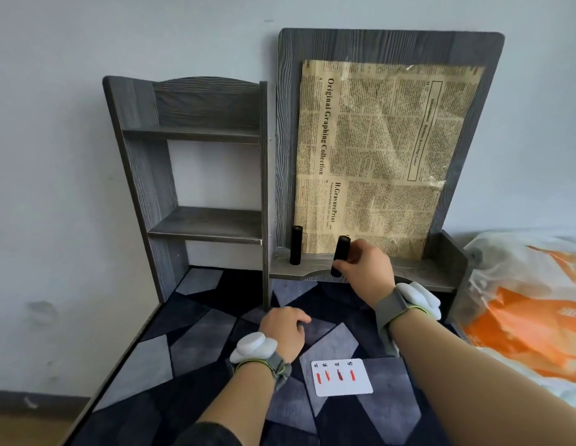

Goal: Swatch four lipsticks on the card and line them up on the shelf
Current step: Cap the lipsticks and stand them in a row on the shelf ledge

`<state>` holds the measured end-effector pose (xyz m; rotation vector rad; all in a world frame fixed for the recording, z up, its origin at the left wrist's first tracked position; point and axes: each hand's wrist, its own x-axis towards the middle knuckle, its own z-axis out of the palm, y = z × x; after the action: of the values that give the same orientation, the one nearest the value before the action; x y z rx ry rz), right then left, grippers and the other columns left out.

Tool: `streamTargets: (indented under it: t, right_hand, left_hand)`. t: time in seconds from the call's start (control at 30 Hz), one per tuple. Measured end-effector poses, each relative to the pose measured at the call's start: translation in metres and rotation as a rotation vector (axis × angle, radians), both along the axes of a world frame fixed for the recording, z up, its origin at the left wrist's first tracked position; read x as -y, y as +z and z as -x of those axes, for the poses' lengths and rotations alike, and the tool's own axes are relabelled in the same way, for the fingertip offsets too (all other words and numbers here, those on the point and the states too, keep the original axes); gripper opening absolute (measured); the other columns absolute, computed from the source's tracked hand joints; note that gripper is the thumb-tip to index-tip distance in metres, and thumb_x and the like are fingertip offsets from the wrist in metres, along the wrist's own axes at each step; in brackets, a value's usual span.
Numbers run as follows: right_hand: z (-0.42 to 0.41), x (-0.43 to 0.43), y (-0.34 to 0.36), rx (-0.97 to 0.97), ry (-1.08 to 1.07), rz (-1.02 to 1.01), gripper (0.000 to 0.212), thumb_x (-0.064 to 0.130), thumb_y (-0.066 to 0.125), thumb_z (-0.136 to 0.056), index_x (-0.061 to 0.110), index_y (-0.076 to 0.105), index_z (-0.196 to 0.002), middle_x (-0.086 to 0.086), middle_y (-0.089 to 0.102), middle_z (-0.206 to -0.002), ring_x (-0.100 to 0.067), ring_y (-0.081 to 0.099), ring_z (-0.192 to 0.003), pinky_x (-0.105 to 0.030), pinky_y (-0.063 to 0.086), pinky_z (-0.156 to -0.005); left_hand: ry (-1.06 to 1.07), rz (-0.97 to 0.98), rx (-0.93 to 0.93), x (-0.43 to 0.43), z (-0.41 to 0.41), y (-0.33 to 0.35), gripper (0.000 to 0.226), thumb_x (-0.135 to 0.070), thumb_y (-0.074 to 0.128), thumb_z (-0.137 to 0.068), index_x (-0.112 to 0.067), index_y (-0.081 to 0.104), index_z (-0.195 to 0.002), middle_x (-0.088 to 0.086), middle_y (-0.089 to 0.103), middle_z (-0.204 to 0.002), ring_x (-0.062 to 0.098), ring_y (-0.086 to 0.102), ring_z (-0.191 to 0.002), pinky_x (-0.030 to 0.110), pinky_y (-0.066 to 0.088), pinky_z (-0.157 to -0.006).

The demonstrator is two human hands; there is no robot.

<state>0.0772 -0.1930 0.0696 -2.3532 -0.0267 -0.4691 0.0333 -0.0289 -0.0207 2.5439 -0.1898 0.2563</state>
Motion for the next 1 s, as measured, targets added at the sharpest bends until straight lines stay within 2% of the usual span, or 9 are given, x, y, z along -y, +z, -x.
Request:
streamTargets:
  t: [0.43,0.57,0.73,0.9,1.0]
  right_hand:
    - [-0.053,-0.021,-0.003,-0.019,0.012,0.056,0.036,0.029,0.068,-0.081,0.015,0.060,-0.114,-0.003,0.067,-0.104,-0.026,0.062,-0.095,-0.033,0.050,-0.076]
    - [-0.057,-0.020,-0.008,-0.012,0.022,0.037,0.038,0.032,0.069,-0.080,0.015,0.061,-0.113,-0.003,0.067,-0.102,-0.025,0.063,-0.095,-0.033,0.051,-0.077]
    - [-0.050,-0.014,-0.008,0.007,0.029,-0.041,0.046,0.039,0.072,-0.079,0.012,0.062,-0.115,-0.001,0.069,-0.096,-0.021,0.065,-0.091,-0.030,0.051,-0.080]
    - [-0.029,0.006,-0.002,0.004,0.005,-0.048,0.031,0.035,0.066,-0.085,0.014,0.063,-0.108,0.005,0.065,-0.081,-0.018,0.062,-0.082,-0.025,0.045,-0.074]
    - [-0.014,0.027,0.000,-0.009,-0.029,-0.017,0.018,0.029,0.063,-0.085,0.017,0.068,-0.099,0.006,0.064,-0.076,-0.021,0.064,-0.086,-0.027,0.046,-0.074]
  left_hand:
    - [-0.068,-0.077,0.070,0.002,-0.033,-0.013,0.023,-0.025,0.052,-0.090,-0.026,0.067,-0.107,-0.008,0.058,-0.115,0.012,0.049,-0.114,0.026,0.044,-0.090]
    - [-0.055,-0.055,0.086,0.002,-0.034,-0.015,0.021,-0.026,0.053,-0.088,-0.026,0.067,-0.103,-0.008,0.058,-0.112,0.012,0.050,-0.112,0.023,0.041,-0.087]
    - [-0.057,-0.072,0.074,0.001,-0.032,-0.013,0.023,-0.025,0.051,-0.090,-0.026,0.067,-0.107,-0.007,0.058,-0.115,0.013,0.048,-0.114,0.026,0.042,-0.089]
    - [-0.062,-0.068,0.029,0.002,-0.023,-0.009,0.025,-0.023,0.051,-0.090,-0.026,0.067,-0.110,-0.008,0.058,-0.120,0.013,0.049,-0.117,0.025,0.041,-0.094]
    - [-0.072,-0.066,0.014,0.003,-0.015,-0.008,0.025,-0.021,0.051,-0.090,-0.026,0.067,-0.109,-0.009,0.058,-0.121,0.012,0.050,-0.118,0.023,0.040,-0.096]
